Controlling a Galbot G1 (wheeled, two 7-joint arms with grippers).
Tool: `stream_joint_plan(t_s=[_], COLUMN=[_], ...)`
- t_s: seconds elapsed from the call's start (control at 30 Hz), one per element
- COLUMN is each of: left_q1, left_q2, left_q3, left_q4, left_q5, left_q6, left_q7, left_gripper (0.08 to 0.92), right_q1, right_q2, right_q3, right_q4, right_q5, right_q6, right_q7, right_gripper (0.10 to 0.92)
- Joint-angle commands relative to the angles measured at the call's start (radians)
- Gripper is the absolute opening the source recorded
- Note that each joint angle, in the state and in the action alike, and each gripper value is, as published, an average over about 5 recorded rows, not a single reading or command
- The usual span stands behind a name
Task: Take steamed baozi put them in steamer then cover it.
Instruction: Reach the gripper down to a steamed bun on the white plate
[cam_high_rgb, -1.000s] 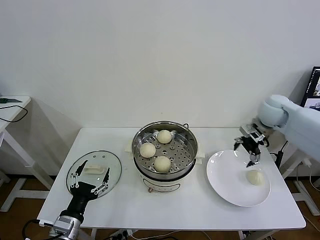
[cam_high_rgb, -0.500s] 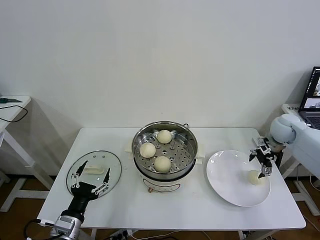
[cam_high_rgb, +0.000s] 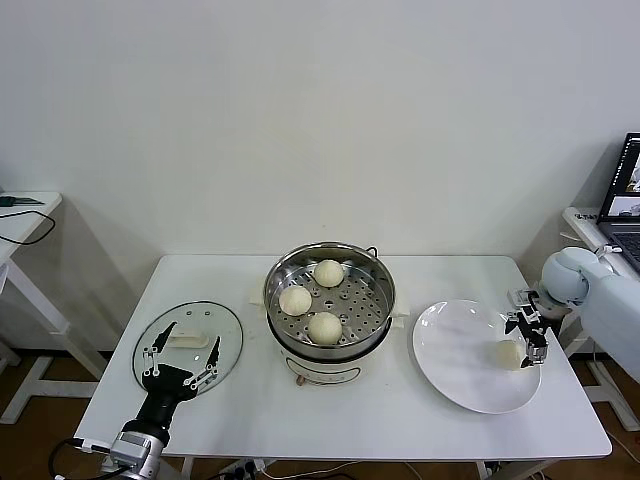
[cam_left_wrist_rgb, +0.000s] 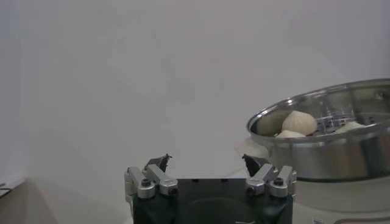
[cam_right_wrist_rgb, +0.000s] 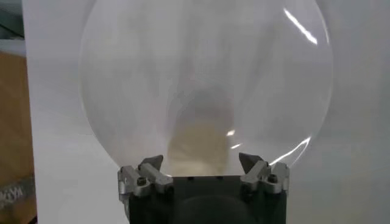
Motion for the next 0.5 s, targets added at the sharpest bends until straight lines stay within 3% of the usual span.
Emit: stream_joint_plan(t_s=[0.03,0.5], left_q1=[0.002,-0.004], left_q2=[0.0,-0.001], left_q3=[-0.001,0.002], left_q4=[-0.002,0.004], left_q5=[0.001,0.002], left_q6=[-0.002,0.0], left_q7=[-0.001,-0.001], left_gripper=[0.823,0.823], right_q1=[-0.034,-0.041], right_q2=[0.013,0.036], right_q3=[0.036,0.049], right_q4=[-0.025,-0.041], right_q5=[-0.039,-0.052], right_q6=[0.008,0.018], right_q7=[0.006,0.007], right_gripper=[0.823,0.809])
